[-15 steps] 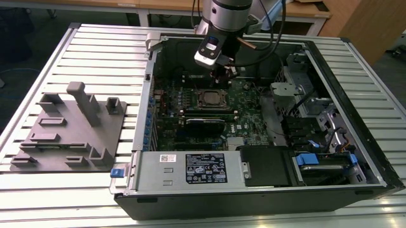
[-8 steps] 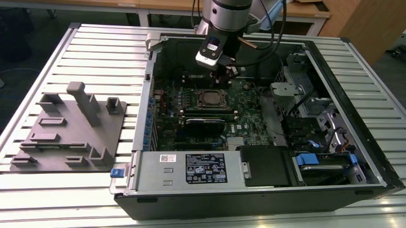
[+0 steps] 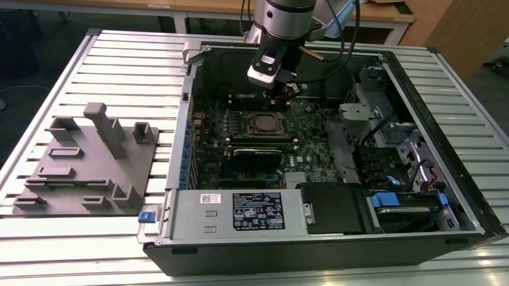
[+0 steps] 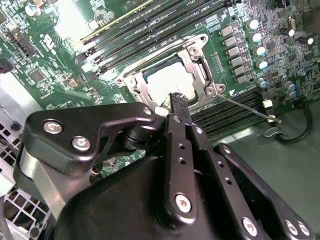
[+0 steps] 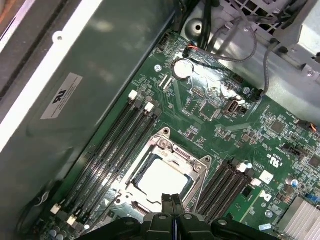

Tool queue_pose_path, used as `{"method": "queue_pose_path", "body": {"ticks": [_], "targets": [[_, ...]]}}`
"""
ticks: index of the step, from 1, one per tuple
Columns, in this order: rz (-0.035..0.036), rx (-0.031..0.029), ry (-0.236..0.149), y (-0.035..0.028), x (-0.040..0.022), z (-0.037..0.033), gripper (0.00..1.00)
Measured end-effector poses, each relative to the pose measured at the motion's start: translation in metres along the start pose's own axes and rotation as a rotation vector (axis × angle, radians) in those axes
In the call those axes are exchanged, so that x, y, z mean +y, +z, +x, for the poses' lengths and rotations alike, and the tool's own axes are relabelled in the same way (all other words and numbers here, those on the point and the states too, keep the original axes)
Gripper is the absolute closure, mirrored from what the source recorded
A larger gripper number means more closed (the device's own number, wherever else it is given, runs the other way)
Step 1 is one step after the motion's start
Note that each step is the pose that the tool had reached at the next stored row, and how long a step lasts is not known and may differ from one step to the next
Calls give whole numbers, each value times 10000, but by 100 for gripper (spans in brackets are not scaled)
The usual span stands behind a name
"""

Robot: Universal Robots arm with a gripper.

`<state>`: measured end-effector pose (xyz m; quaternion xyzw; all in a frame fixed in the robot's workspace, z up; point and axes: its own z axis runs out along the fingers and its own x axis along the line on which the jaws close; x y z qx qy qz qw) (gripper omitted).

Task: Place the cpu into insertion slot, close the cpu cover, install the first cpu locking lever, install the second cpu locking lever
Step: 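Install the first cpu locking lever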

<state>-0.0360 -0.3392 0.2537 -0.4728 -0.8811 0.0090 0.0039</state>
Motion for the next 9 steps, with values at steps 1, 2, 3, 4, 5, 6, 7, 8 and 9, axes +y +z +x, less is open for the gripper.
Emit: {"method": "queue_pose_path", "body": {"ticks": [1,2,3,4,5,6,7,8,9], "targets": [[-1,-1,-62,0,0,0,89],[0,-2,-127,0,0,0,89],[0,-4,-186,0,0,0,89],[0,-5,-246,0,0,0,89],[0,-5,-304,0,0,0,89],[-1,-7,-364,0,0,0,89],[-1,-8,-423,0,0,0,89],[-1,-9,-483,0,0,0,89],[-1,-10,-539,0,0,0,89]]}}
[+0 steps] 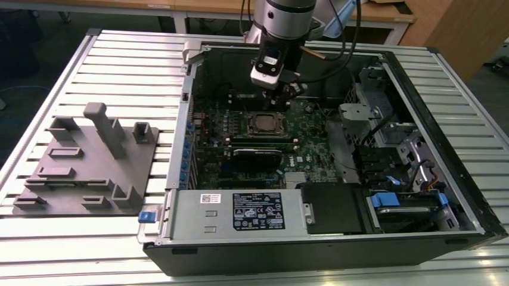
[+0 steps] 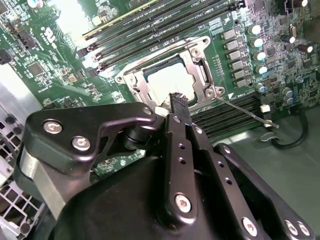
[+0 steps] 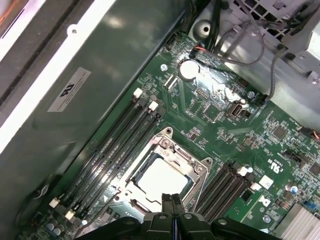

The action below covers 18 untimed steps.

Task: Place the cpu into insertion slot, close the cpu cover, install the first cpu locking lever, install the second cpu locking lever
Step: 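Install the first cpu locking lever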

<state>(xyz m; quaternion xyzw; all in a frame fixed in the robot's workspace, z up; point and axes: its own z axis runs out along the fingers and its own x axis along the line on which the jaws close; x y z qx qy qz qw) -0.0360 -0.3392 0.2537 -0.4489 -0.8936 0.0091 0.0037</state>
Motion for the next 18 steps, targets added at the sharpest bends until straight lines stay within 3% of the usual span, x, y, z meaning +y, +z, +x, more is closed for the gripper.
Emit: {"method": "queue_pose_path", "body": {"ticks": [9,18], "targets": [[-1,-10,-509,0,0,0,89],[-1,-11,-540,0,0,0,89]]}}
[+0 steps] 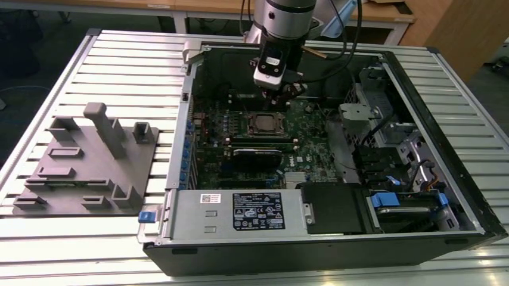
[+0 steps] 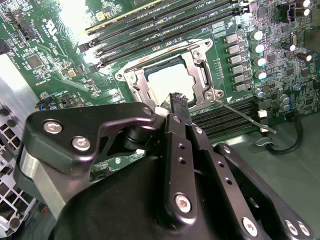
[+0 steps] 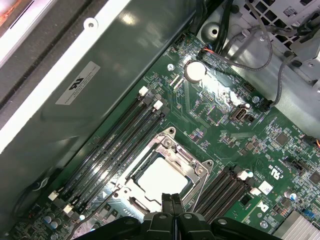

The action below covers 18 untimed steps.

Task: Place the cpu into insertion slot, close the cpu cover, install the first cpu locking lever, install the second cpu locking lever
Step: 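Install the first cpu locking lever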

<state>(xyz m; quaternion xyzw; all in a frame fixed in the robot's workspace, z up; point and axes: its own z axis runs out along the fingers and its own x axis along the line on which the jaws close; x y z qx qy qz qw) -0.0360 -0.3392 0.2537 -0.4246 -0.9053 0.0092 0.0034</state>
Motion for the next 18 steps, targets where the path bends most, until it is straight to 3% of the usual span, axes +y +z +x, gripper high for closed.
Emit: {"method": "queue_pose_path", "body": {"ticks": [9,18], "targets": [[0,-4,-195,0,0,0,89],[-2,-32,-1617,0,0,0,89]]}}
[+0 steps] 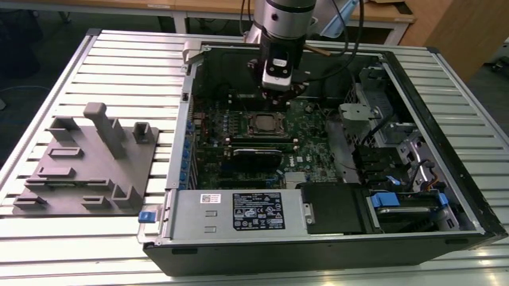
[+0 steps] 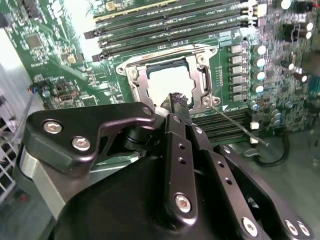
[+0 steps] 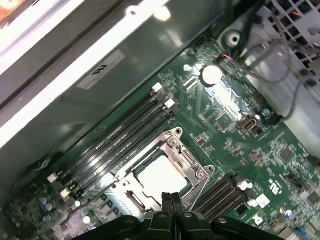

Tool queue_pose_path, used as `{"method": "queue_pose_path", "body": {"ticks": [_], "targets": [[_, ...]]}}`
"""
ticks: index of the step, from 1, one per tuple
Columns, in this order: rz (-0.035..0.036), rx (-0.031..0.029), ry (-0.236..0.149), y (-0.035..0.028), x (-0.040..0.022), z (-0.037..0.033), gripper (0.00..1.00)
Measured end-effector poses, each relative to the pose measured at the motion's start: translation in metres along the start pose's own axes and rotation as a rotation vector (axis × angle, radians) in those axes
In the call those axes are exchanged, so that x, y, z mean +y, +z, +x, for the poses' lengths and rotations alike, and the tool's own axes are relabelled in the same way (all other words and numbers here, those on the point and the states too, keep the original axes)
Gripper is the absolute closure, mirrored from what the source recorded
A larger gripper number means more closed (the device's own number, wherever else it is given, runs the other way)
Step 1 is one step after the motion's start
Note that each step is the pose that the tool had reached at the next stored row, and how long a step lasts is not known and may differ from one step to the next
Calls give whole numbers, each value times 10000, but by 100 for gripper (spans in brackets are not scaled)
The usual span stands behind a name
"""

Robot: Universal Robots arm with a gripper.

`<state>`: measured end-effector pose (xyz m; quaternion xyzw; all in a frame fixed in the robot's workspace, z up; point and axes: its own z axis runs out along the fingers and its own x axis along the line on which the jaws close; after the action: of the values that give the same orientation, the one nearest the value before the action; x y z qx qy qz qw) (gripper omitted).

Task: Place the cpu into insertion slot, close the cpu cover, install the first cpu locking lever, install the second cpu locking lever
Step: 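Install the first cpu locking lever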

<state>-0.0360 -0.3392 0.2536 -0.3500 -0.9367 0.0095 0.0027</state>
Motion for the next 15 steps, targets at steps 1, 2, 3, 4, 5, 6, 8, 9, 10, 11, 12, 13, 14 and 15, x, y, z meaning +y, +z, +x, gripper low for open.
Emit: {"method": "queue_pose_path", "body": {"ticks": [1,2,3,4,5,6,8,9,10,11,12,13,14,15], "targets": [[0,-3,-130,0,0,0,89],[1,-6,-265,0,0,0,89],[0,-9,-408,1,0,0,89],[1,-11,-558,1,0,0,89],[1,-14,-701,1,0,0,89],[-1,-17,-842,2,0,0,89],[-2,-23,-1145,4,0,0,89],[-4,-26,-1318,6,0,0,89],[-3,-30,-1498,8,0,0,89],[-1,-33,-1677,8,0,0,89],[-2,-36,-1857,9,0,0,89],[-3,-40,-2048,10,0,0,89],[-3,-43,-2209,11,0,0,89],[-4,-46,-2354,11,0,0,89]]}}
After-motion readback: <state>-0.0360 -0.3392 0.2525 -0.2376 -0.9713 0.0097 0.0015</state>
